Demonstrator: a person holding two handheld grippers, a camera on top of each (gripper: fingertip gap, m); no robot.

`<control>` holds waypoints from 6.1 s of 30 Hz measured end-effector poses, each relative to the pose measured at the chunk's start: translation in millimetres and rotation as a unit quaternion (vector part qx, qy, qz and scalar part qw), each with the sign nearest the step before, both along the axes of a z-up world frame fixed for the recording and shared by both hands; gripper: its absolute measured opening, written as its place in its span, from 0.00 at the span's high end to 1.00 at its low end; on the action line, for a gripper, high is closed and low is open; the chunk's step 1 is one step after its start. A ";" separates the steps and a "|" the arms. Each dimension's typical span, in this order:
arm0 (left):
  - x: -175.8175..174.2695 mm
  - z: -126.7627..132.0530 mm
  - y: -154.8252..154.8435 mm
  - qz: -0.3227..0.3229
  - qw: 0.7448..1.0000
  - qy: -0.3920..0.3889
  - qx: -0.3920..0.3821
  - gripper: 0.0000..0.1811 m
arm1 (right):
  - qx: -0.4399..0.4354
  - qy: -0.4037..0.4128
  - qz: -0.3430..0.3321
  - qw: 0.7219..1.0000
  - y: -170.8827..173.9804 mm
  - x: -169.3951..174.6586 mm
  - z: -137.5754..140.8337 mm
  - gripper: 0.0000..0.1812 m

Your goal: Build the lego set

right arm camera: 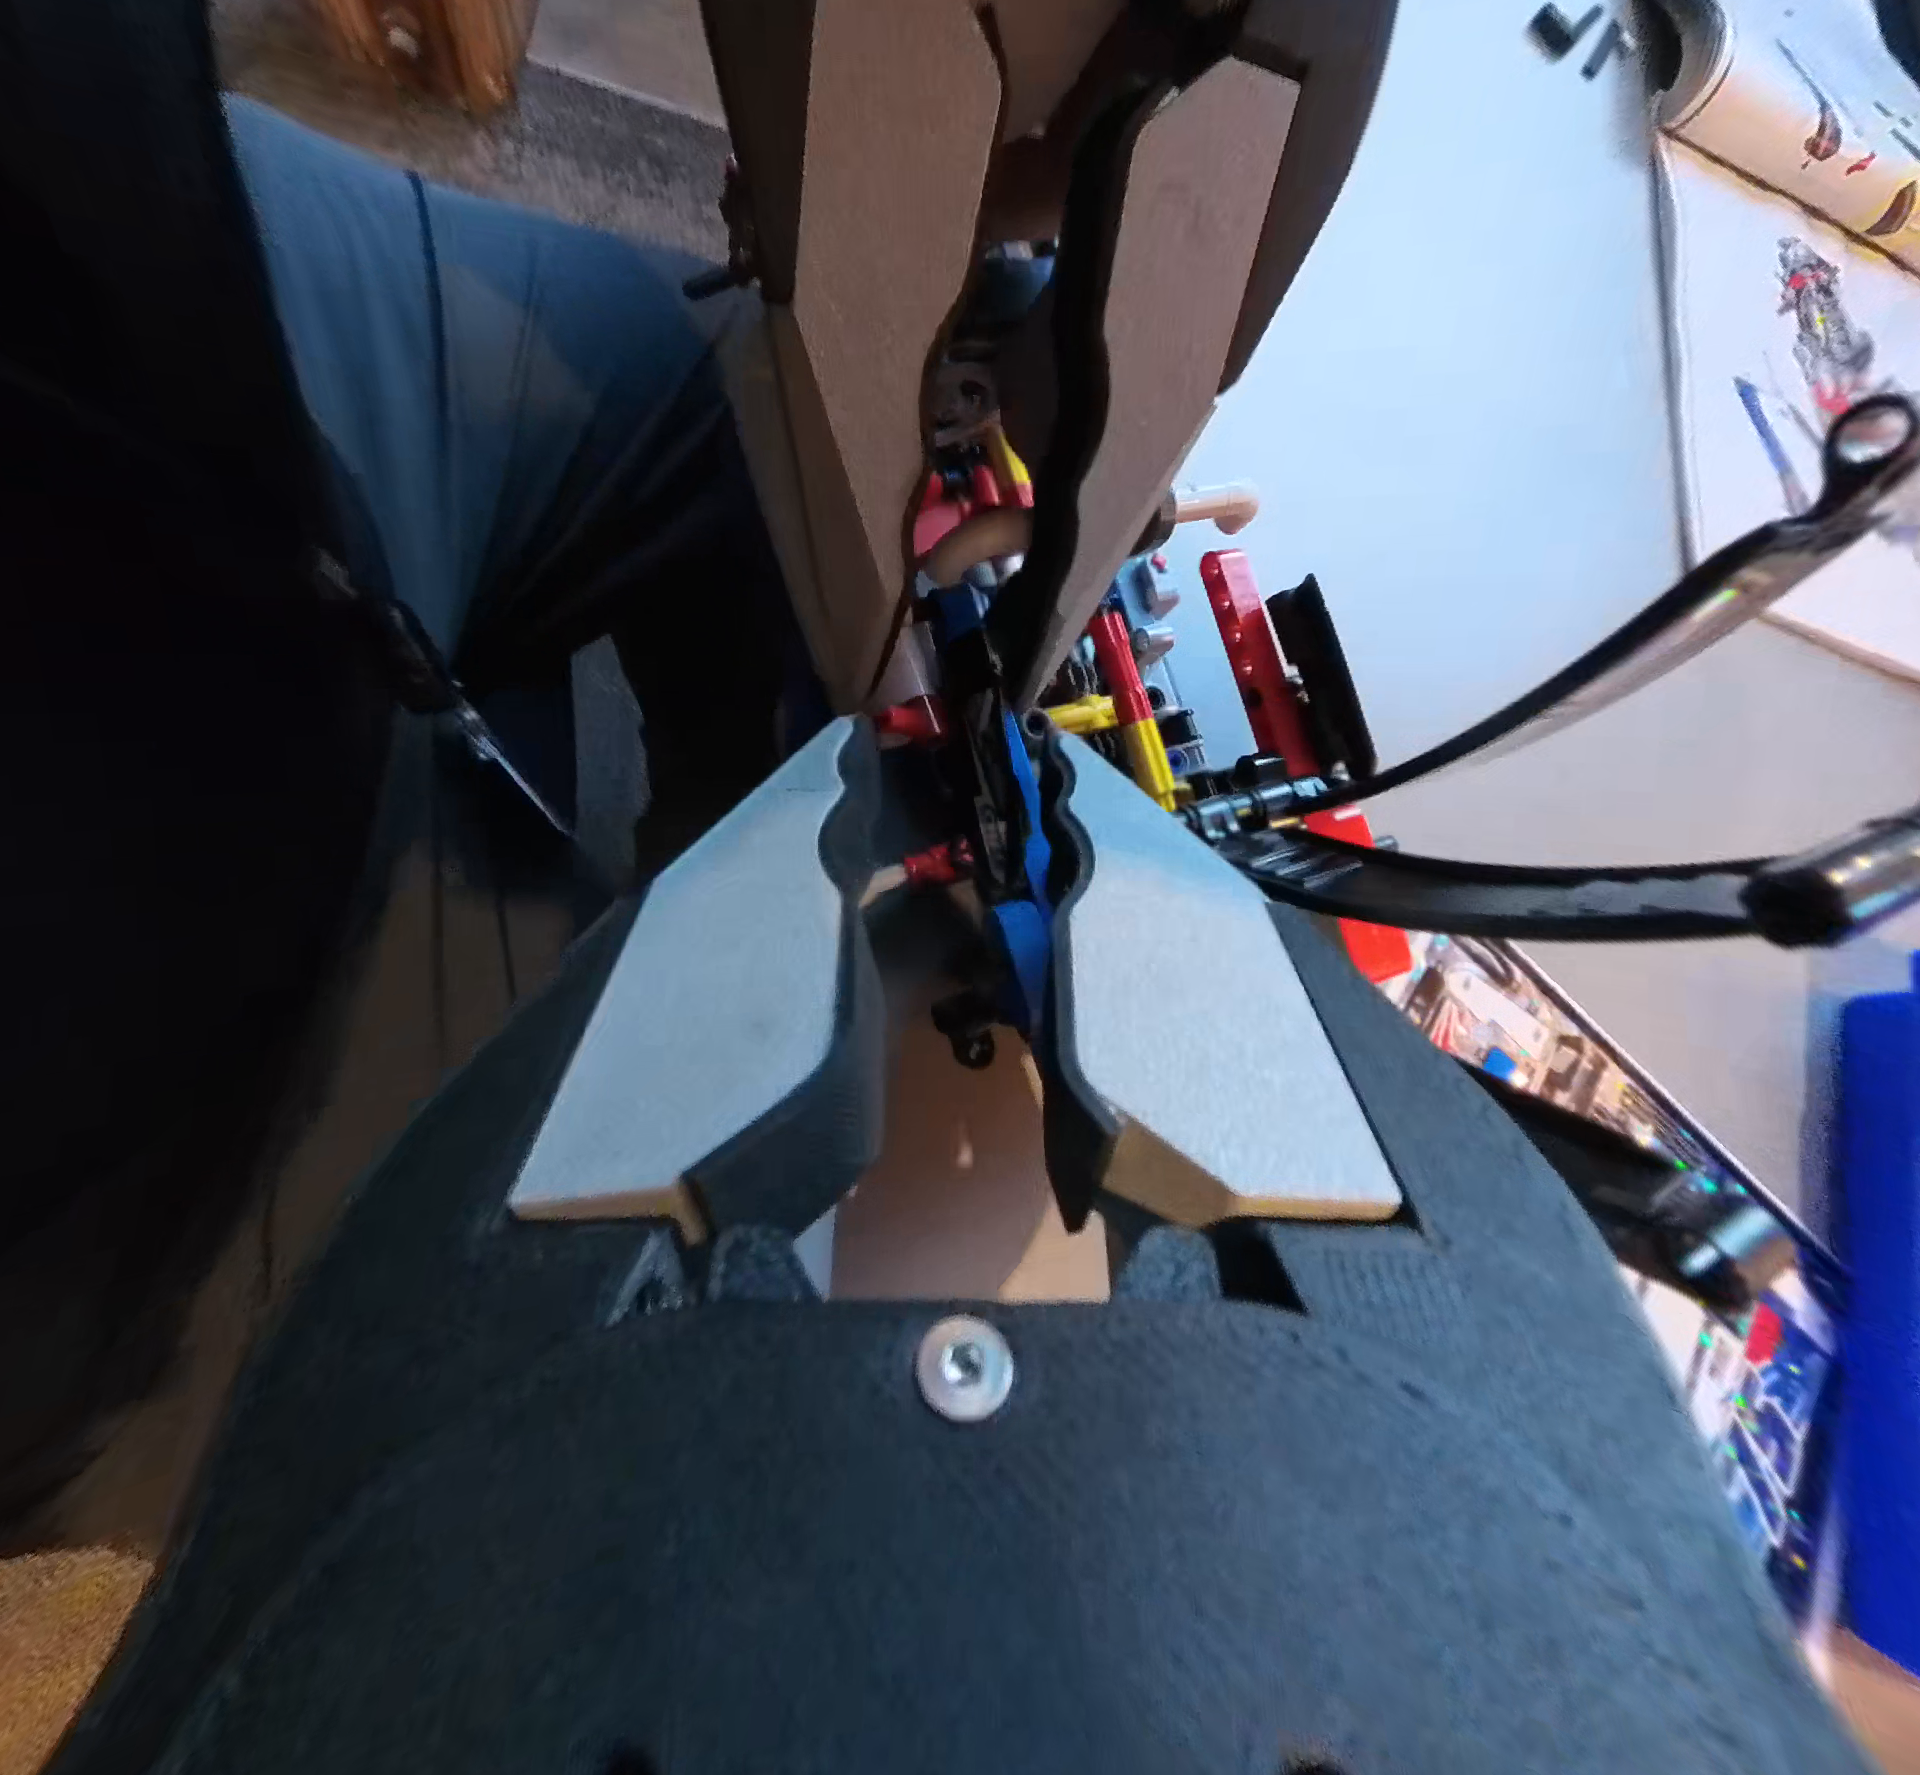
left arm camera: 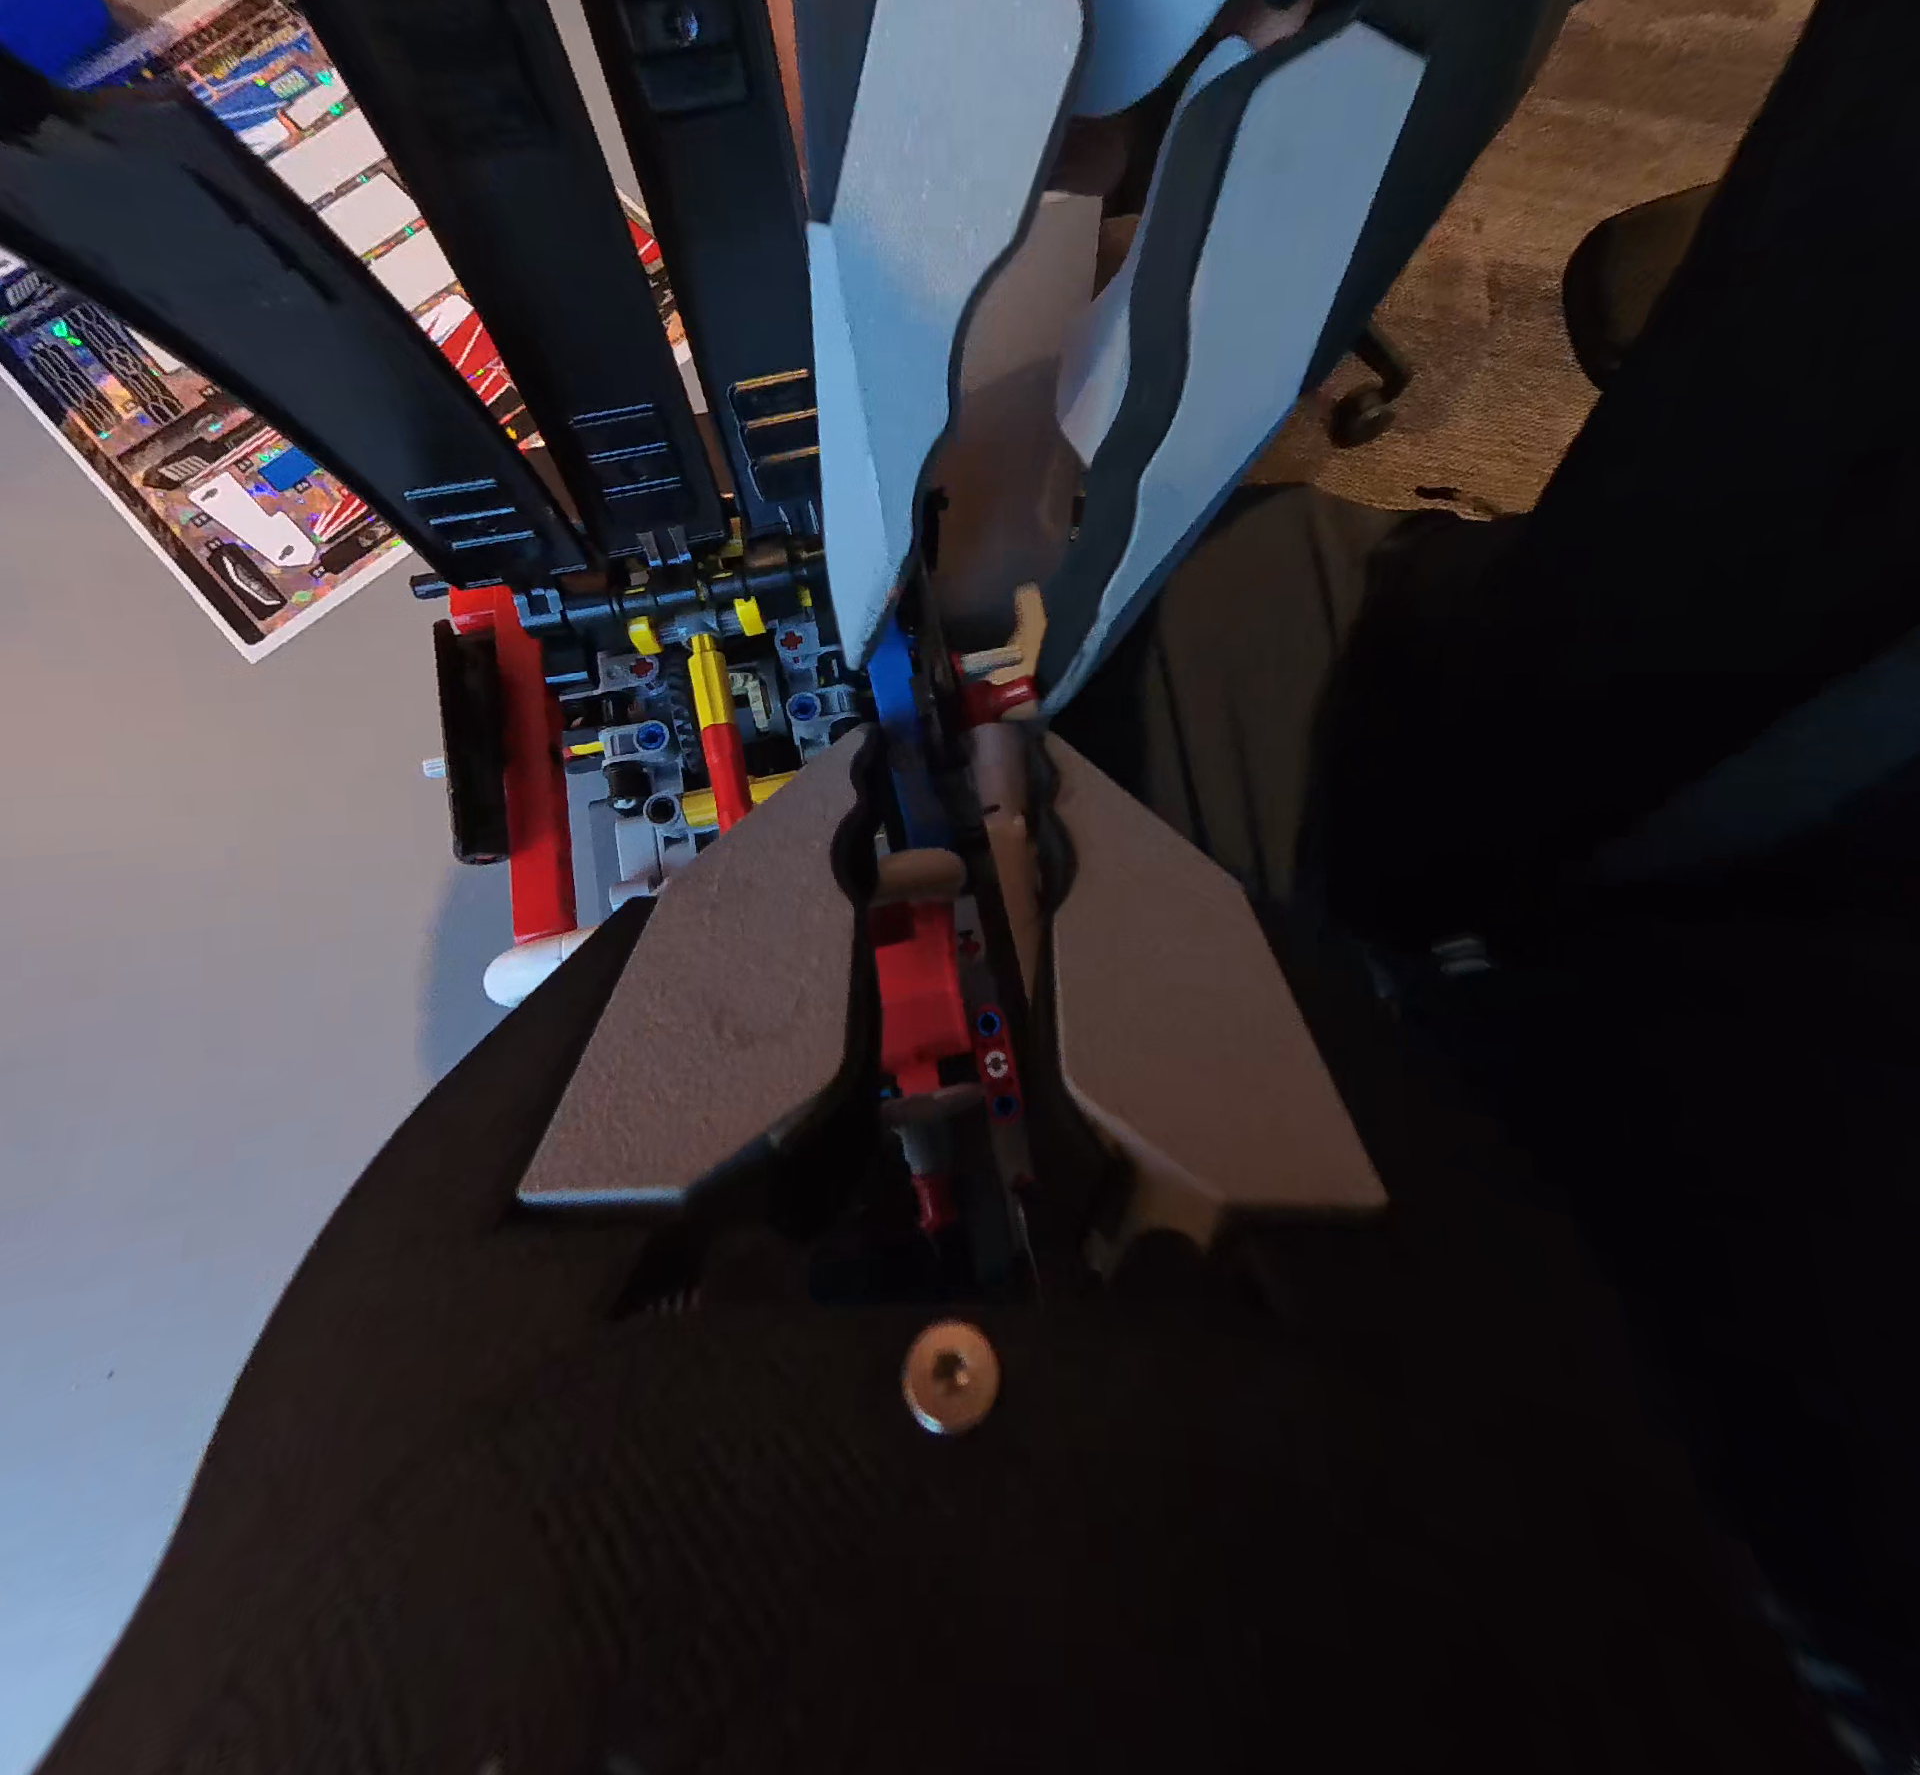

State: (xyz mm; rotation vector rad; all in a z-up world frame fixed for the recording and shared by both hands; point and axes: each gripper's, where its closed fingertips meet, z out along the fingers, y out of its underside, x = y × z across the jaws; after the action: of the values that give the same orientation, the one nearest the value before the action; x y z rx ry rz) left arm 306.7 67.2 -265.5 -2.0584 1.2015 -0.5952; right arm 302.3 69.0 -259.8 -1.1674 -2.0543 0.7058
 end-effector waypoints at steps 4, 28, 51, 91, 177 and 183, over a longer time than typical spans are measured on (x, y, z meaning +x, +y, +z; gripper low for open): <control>0.6 0.3 1.0 0.000 1.000 -0.004 0.007 0.87 | -0.027 0.005 0.000 1.000 -0.6 -2.1 3.8 0.84; -7.8 -5.7 -7.2 0.014 0.998 0.057 0.040 0.82 | -0.007 -0.019 -0.027 0.999 -10.7 4.1 12.7 0.89; -4.6 -4.8 -6.6 -0.031 0.998 0.047 0.001 0.86 | 0.137 -0.083 0.052 0.986 -9.0 -2.5 -2.7 0.85; -6.4 -7.1 -1.9 0.024 0.997 0.073 0.008 0.84 | 0.074 -0.063 -0.070 0.993 13.6 12.1 1.3 0.92; 2.1 0.7 -6.7 -0.095 0.995 0.003 -0.023 0.85 | -0.658 0.115 -0.317 0.673 -15.3 4.1 -3.5 0.95; -0.7 3.7 -5.8 -0.097 0.994 -0.010 -0.053 0.86 | -0.622 0.132 -0.328 0.699 -15.6 2.6 -5.7 0.98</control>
State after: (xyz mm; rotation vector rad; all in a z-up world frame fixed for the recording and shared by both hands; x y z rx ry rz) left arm 306.0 61.4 -261.8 -2.0313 1.3941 -0.7846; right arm 304.9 53.4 -265.5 -2.1313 -0.5485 1.8067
